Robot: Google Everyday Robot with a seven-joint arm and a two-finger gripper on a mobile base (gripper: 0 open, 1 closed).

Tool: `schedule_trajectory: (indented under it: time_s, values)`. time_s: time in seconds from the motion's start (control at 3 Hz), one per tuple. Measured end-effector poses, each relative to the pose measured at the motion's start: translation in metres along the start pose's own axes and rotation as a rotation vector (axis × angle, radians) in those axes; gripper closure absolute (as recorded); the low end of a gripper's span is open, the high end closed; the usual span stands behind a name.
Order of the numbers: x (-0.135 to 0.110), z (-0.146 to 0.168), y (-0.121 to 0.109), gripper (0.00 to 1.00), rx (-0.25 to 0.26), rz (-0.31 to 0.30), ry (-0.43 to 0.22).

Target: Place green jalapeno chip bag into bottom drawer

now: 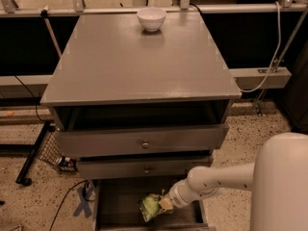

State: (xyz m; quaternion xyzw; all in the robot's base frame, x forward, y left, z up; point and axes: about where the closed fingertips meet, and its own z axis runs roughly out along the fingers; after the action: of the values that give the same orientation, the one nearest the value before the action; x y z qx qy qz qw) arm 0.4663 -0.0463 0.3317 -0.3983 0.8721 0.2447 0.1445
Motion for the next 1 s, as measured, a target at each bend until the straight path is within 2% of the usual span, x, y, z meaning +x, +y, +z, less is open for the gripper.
schedule_trajectory:
  time_s: [0.67, 1.0]
  values:
    - [-0.002, 0.063, -0.031, 1.00, 0.018, 0.023, -0.055]
    - [-0.008, 0.095, -0.042, 1.00, -0.013, 0.015, -0.065]
